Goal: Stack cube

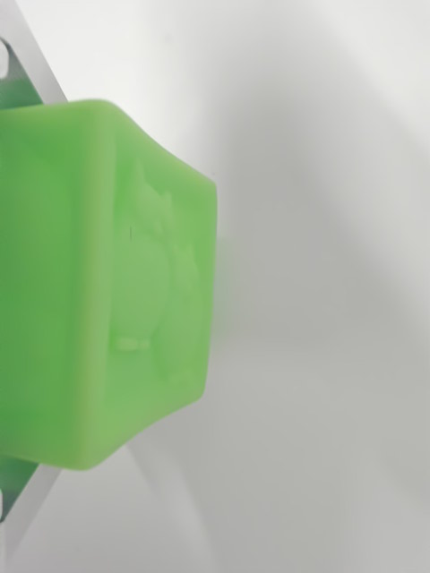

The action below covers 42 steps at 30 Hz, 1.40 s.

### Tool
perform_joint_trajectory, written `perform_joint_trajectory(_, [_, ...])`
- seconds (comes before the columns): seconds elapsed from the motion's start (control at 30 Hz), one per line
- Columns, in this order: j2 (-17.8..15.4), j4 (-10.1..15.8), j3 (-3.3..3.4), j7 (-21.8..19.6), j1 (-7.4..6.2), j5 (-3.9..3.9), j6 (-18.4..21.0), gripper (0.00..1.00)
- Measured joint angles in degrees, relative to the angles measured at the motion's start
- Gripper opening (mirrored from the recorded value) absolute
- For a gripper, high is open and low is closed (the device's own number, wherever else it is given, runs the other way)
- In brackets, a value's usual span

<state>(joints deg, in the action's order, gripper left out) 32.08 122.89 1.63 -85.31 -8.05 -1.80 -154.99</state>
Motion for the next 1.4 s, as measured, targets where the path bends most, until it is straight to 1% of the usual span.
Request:
perform_joint_trajectory(0.37, [-2.7, 0.6, 0.09, 0.0, -0.05, 0.02, 2.1, 0.00])
perform_joint_trajectory(0.8, [-7.0, 1.4, 0.26, -0.1, -0.19, 0.11, 5.5, 0.00])
perform_joint_trajectory(1.4, [-13.4, 1.7, 0.41, -0.2, -0.24, 0.36, 11.5, 0.00])
